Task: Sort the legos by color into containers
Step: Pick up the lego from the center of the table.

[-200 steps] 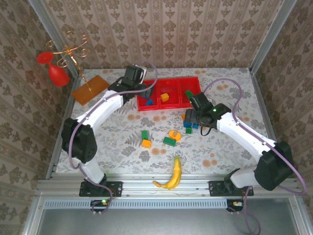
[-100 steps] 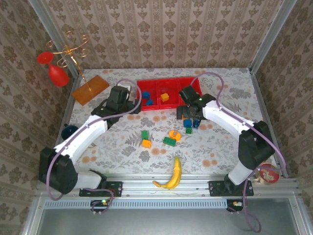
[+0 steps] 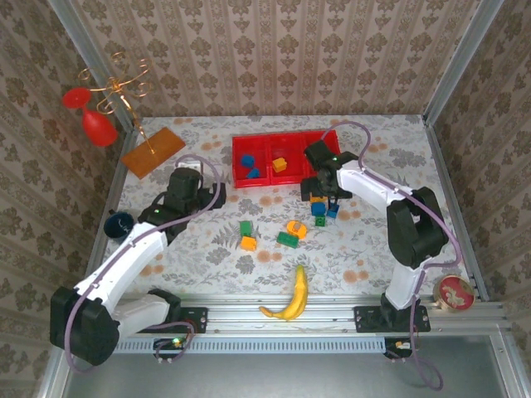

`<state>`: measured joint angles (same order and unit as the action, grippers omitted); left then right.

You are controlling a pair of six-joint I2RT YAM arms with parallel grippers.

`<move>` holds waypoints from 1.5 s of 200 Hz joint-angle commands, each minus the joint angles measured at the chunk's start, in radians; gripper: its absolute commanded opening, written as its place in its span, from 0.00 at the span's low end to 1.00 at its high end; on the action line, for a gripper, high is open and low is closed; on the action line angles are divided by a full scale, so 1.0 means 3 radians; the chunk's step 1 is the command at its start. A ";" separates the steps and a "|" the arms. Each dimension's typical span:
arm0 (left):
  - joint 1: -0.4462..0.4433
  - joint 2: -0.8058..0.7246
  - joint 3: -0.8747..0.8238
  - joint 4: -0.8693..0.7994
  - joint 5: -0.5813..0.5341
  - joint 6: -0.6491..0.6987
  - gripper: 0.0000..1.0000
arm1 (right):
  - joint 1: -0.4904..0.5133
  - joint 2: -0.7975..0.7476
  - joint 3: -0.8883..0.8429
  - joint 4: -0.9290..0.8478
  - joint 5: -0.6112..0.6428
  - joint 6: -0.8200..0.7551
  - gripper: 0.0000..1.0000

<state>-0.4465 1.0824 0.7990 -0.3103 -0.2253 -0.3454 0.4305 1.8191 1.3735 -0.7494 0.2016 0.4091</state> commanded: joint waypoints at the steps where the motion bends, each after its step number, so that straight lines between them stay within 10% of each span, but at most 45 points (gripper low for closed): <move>1: 0.0057 -0.0092 -0.0089 -0.0141 -0.0027 -0.0099 1.00 | -0.0033 0.0109 0.0124 -0.0079 -0.0043 -0.0154 1.00; 300: 0.0256 -0.0039 -0.0285 -0.0147 0.0149 -0.0250 1.00 | -0.0029 0.0765 0.0365 0.0154 -0.0278 -0.0615 0.92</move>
<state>-0.3832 1.0672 0.7303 -0.3511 -0.1936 -0.4011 0.4232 2.0243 1.4475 -0.7055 0.1326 0.2527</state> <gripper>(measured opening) 0.999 0.930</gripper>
